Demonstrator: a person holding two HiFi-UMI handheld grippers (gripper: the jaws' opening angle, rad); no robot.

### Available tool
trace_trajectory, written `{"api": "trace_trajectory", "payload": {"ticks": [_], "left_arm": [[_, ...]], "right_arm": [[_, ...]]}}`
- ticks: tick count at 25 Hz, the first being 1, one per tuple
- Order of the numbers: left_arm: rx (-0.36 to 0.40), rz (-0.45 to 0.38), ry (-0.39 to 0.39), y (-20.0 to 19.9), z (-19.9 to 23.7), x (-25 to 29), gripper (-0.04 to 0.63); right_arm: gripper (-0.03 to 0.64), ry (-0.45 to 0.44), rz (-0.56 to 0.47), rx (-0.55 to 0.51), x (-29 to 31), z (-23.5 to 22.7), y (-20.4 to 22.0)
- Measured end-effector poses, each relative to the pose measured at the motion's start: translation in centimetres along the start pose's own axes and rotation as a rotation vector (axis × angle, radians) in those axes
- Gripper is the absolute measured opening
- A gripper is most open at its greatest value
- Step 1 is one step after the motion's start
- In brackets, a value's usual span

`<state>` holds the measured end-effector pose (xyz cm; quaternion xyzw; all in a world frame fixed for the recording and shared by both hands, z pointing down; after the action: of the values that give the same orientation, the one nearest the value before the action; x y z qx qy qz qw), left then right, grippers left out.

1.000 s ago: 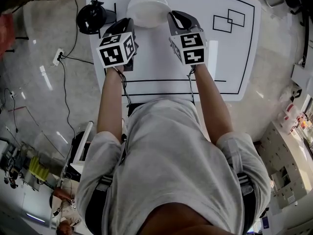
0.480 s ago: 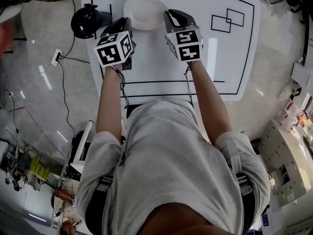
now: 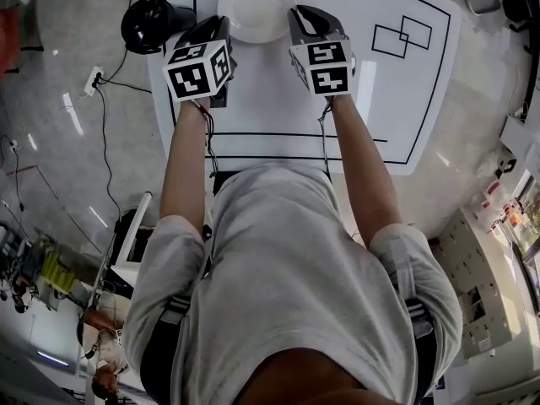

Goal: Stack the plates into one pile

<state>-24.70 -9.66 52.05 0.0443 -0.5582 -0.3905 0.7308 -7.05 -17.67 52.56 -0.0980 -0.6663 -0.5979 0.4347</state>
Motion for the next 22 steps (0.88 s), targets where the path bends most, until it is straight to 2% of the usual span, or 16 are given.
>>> {"api": "trace_trajectory", "payload": {"ticks": [4,12,15,18,22], "left_arm": [[0.022,0.010,-0.006,0.2,0.5,0.1,0.051],[0.012,0.010,-0.026,0.4,1.0,0.3,0.052],[0.015,0.020,-0.016,0.9,0.9,0.1,0.051],[0.061,-0.011,0.000,0.0,0.7,0.5,0.051],[0.106,-0.018,0.004,-0.4,0.6,0.6,0.051]], "right_arm": [[0.041,-0.006,-0.002,-0.001,0.5,0.3,0.1],[0.037,-0.018,-0.009,0.015,1.4,0.4,0.1],[0.015,-0.031,-0.017,0.051,1.4,0.2,0.6],[0.055,-0.021,-0.030,0.059,1.8,-0.4,0.7],[0.060,-0.016,-0.024,0.057,1.8,-0.5,1.2]]}}
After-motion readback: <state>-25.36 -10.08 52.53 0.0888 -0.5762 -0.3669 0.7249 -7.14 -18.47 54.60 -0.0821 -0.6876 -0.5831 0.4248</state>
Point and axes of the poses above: the fingertips, and each gripper's own axes: x forward along the fingers, z to its left, y out of its underside, the point moved 7 cm from there along -x, backward along the fingers, and after that the axes turned 15 degrees about -x, right-handed, at the moved point
